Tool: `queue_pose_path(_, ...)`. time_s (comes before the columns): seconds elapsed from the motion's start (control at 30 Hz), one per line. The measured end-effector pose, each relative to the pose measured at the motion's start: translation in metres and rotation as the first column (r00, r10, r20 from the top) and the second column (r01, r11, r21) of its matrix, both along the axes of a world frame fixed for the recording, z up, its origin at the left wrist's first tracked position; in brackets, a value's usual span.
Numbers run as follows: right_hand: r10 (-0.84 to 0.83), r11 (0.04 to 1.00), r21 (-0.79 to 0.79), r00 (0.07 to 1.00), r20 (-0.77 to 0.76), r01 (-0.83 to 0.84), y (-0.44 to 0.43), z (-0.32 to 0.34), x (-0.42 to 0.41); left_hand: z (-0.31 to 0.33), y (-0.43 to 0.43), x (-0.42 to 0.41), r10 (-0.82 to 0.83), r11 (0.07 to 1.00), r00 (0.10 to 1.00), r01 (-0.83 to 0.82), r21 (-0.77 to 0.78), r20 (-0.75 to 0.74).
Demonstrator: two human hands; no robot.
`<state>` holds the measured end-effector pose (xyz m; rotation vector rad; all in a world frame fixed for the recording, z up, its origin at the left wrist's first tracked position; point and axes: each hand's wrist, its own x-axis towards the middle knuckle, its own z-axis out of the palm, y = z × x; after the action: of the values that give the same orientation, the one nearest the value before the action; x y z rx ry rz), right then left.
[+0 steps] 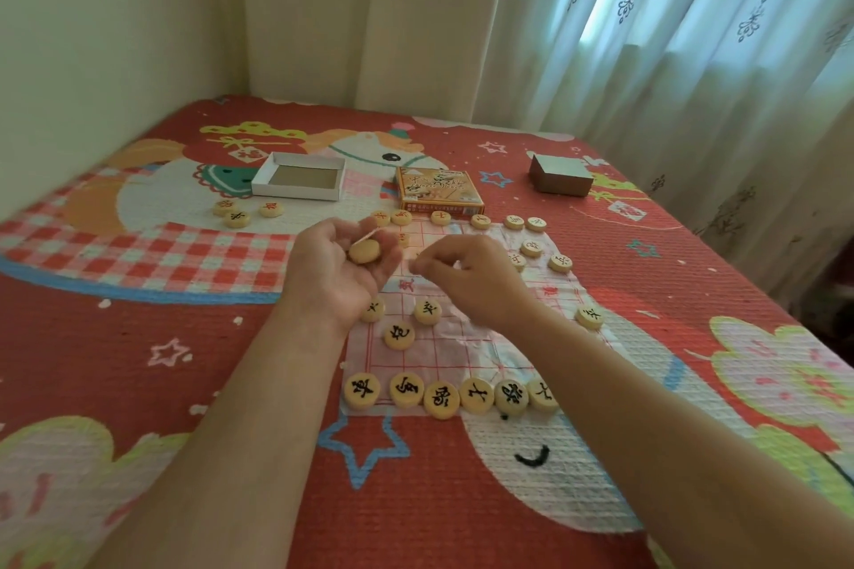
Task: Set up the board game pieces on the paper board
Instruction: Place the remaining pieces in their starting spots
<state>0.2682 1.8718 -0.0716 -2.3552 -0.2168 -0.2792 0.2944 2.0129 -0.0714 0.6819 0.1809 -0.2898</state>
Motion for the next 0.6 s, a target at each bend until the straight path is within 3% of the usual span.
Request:
queue_pose_path(0.1, -0.022, 1.0, -0.017, 0.996, 0.086, 0.024, -0.01, -0.002, -0.007, 0.002, -0.009, -0.007, -0.163, 0.986, 0.986, 0.164, -0.017, 0.037)
queue_pose_path(0.3, -0.032, 0.995, 0.102, 0.978, 0.207, 0.011, -0.02, -0.016, -0.017, 0.003, -0.014, -0.014, -0.307, 0.95, 0.95, 0.309, -0.038, 0.053)
queue_pose_path(0.53, -0.02, 0.995, 0.102, 0.962, 0.273, -0.008, -0.021, -0.022, -0.018, 0.001, -0.021, -0.02, -0.475, 0.88, 0.877, 0.469, 0.077, 0.076)
queue_pose_path(0.6, -0.05, 0.994, 0.107, 0.963, 0.264, 0.022, -0.022, -0.023, -0.018, -0.001, -0.023, -0.02, -0.458, 0.874, 0.885, 0.431, 0.226, 0.086)
